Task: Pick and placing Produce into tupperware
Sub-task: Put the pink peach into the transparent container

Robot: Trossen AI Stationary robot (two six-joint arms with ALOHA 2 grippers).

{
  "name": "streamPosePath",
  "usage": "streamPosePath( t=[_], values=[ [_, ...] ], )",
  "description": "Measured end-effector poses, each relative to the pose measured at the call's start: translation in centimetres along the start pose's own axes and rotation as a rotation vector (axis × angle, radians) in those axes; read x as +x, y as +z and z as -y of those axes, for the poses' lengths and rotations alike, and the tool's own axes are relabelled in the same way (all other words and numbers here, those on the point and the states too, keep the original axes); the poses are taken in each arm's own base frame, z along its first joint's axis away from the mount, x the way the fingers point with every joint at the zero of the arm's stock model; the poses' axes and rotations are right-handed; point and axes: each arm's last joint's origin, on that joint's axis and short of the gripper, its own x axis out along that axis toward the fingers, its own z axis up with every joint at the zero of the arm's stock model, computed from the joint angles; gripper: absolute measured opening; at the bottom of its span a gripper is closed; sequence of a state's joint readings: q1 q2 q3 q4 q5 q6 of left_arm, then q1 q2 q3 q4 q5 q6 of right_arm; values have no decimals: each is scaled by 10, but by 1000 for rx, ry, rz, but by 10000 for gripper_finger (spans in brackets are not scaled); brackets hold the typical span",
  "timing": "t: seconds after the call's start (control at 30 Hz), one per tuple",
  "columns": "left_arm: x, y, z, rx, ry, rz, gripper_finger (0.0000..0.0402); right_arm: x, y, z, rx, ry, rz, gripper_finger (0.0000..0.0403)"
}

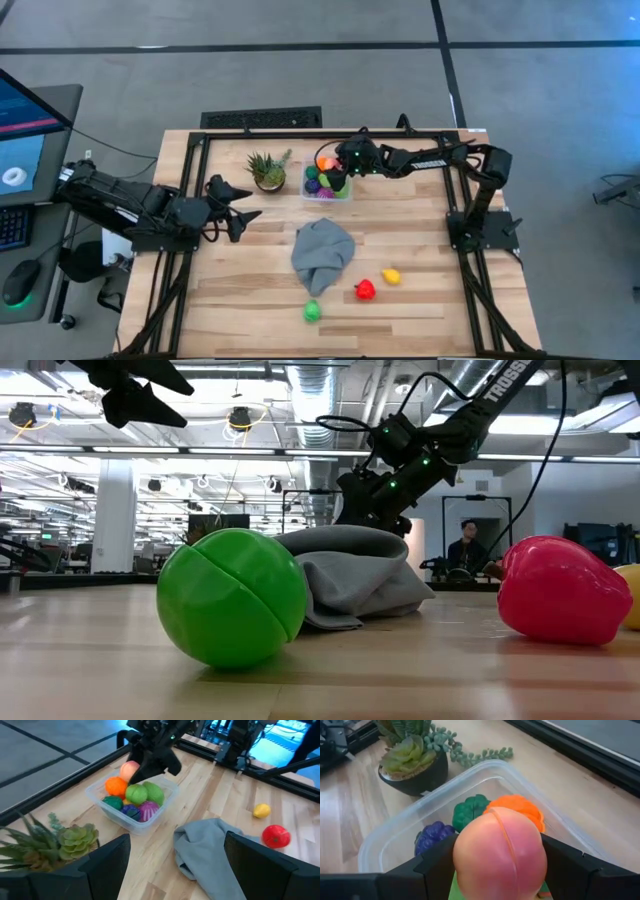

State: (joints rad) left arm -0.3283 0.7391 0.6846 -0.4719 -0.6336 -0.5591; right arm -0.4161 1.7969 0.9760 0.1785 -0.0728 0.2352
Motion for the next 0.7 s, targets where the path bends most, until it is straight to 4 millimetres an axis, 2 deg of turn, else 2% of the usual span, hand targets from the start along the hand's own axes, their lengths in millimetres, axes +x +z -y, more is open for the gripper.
streamPosePath(
  t=[0.7],
  values=[
    [0,-1,-1,0,9,-2,311,0,-2,0,13,48,-27,282]
  ],
)
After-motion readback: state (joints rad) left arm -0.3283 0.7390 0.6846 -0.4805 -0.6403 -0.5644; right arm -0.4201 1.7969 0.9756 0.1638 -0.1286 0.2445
